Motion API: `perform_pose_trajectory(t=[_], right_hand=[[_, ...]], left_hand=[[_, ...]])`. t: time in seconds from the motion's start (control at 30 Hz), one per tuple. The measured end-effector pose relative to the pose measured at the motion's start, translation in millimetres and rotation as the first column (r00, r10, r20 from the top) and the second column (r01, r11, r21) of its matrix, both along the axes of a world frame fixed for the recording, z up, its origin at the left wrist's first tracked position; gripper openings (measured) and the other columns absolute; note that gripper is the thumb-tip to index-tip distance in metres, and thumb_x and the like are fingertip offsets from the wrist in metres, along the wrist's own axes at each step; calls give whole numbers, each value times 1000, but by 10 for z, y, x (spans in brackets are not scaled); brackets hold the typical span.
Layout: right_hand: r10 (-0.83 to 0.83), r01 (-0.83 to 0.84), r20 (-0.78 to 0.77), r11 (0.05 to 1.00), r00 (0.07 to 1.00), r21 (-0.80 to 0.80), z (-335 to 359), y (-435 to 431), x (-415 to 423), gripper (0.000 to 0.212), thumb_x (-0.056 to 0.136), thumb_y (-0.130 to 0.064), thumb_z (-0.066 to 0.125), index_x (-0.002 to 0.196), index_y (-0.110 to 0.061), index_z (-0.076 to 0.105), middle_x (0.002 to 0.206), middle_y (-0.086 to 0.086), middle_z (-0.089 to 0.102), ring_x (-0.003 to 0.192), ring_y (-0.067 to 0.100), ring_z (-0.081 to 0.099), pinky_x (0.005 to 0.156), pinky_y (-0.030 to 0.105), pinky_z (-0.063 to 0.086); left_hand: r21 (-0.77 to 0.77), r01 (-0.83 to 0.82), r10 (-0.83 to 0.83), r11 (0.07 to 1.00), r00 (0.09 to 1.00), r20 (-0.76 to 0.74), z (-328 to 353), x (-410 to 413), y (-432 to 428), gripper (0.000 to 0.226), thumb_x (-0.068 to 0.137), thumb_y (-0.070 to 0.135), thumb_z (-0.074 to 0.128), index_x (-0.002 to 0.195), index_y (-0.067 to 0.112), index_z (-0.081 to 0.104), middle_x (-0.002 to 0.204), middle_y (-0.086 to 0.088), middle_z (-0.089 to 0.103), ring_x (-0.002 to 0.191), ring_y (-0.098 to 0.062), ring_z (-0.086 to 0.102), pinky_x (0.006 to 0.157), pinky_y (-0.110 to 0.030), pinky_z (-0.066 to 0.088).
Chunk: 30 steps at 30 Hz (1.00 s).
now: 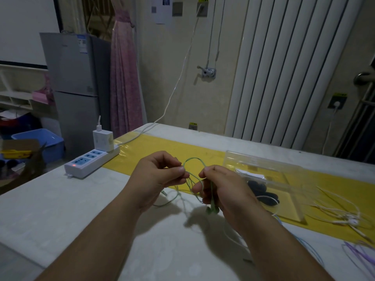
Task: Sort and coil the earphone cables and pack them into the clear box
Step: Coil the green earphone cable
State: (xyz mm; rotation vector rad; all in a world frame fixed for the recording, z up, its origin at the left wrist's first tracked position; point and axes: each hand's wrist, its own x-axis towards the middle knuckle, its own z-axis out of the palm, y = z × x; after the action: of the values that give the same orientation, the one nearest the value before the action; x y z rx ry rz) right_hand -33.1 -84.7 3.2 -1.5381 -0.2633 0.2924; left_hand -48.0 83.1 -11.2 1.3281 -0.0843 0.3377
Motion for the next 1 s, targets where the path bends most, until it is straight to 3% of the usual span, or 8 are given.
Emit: perform_pose_trajectory(t=[0.17,0.33,0.5,0.6,0.7,0.8,0.9,1.0], right_hand=[[0,0,75,1000,997,2,9,-14,7,22,99,-17,46,84,-11,61,55,3,55,61,19,51,64,33,43],[-7,16,182,999,983,-51,26,-27,-18,24,100,-18,46,84,-10,62,42,-7,40,50,16,43,54,28,37],[35,-33,169,999,985,-13,29,-15,-23,22,101,-15,45,87,-5,59,44,-6,33,39,10,27,43,25,23],[77,-79,156,997,985,9,22,-12,-23,22,101,-15,45,87,-5,58,47,-3,32,40,11,24,42,23,22],[107,-112,132,993,985,38,24,-24,-23,23,101,-15,45,85,-6,59,48,0,34,41,11,25,42,22,23],[86,-90,151,996,985,21,46,-56,-1,23,100,-15,47,84,-7,62,44,2,40,39,15,33,43,24,28],[45,-49,147,999,988,19,81,-108,27,21,98,-15,51,84,-6,64,41,4,43,41,20,44,42,24,38],[-7,7,148,1000,989,1,107,-146,38,20,97,-17,52,84,-7,65,41,0,39,41,19,45,45,27,34]], left_hand=[[192,-84,76,978,996,46,-48,30,14,12,74,-1,74,78,9,69,64,-3,64,62,-15,57,56,-26,47],[355,-92,64,930,994,91,-79,16,12,23,65,16,74,87,22,76,67,5,56,62,-11,47,57,-19,40],[660,-326,245,676,945,216,-121,52,-18,25,65,27,83,79,30,63,85,12,56,75,-2,49,63,-15,35],[634,-281,224,721,960,171,-129,68,-32,34,70,19,82,86,27,52,87,11,65,87,-2,58,71,-22,42],[629,-232,182,742,973,143,-131,86,-28,22,81,14,73,89,32,61,81,15,69,81,3,62,73,-24,43],[571,-323,256,755,946,196,-129,98,-12,18,88,10,64,81,27,68,81,13,70,79,2,61,69,-19,43],[408,-446,376,797,894,244,-95,82,19,20,91,5,57,84,22,66,84,8,72,83,1,63,71,-11,45],[314,-483,422,817,873,245,-91,88,48,25,90,1,57,82,23,66,77,6,71,79,-6,65,70,-17,47]])
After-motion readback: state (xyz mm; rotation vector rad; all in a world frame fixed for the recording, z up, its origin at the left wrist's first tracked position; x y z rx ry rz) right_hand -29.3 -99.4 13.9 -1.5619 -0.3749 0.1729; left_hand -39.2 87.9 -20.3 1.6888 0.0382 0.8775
